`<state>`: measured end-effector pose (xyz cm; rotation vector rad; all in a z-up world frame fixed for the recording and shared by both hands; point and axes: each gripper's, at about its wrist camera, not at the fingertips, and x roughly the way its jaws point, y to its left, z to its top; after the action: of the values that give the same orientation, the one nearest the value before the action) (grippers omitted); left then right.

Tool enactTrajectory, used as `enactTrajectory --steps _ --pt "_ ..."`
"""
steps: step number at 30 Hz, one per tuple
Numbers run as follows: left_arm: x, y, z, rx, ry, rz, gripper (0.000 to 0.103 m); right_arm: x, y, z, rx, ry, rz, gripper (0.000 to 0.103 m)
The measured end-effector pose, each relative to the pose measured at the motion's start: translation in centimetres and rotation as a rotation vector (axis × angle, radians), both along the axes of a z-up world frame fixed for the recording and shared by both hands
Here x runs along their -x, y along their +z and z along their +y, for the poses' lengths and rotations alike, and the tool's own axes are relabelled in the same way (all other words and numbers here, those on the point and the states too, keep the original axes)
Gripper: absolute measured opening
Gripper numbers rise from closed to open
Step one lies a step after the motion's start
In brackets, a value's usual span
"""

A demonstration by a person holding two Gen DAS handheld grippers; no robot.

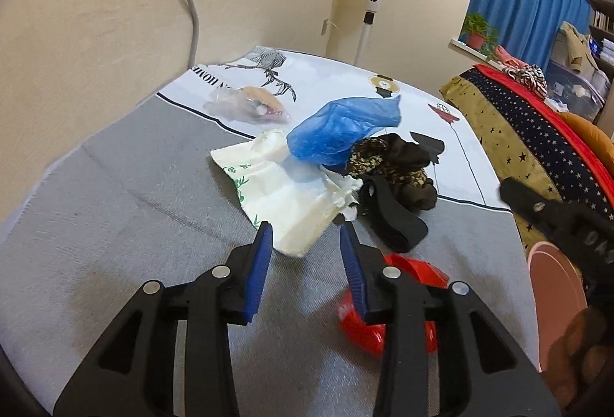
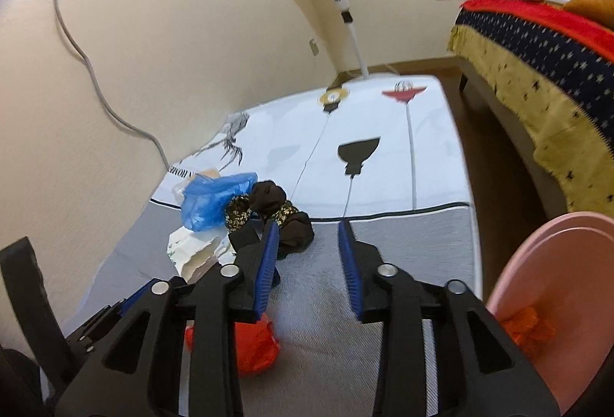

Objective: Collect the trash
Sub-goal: 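Grasp the black-and-gold cloth with the right tool while the left tool grasps the white bag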

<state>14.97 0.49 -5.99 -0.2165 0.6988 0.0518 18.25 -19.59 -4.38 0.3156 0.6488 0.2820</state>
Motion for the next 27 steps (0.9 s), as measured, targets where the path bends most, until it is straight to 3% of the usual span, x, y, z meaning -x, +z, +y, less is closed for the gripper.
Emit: enactTrajectory --steps 8,15,20,23,27 --pt "-1.2 -0.5 -0.1 0.025 -0.021 0.028 0.036 -3.8 -2.2 2.3 0.013 0.057 0.077 0.048" --pt "-1.6 -0.8 0.1 0.045 -0.022 0.045 0.017 -6.2 -3.7 3.4 0.012 0.096 0.147 0.048" --pt "-1.5 -0.9 0.1 0.056 -0.027 0.052 0.009 -6.7 -4.0 4.1 0.02 0.128 0.17 0.021" --pt "-1.4 -0.8 0.3 0.057 -0.023 0.05 0.005 -6.3 -3.9 3.8 0.007 0.129 0.173 0.013" --pt "-0.9 -0.2 0.5 0.071 -0.027 0.036 0.001 -4.9 -2.9 3.1 0.019 0.1 0.157 0.011"
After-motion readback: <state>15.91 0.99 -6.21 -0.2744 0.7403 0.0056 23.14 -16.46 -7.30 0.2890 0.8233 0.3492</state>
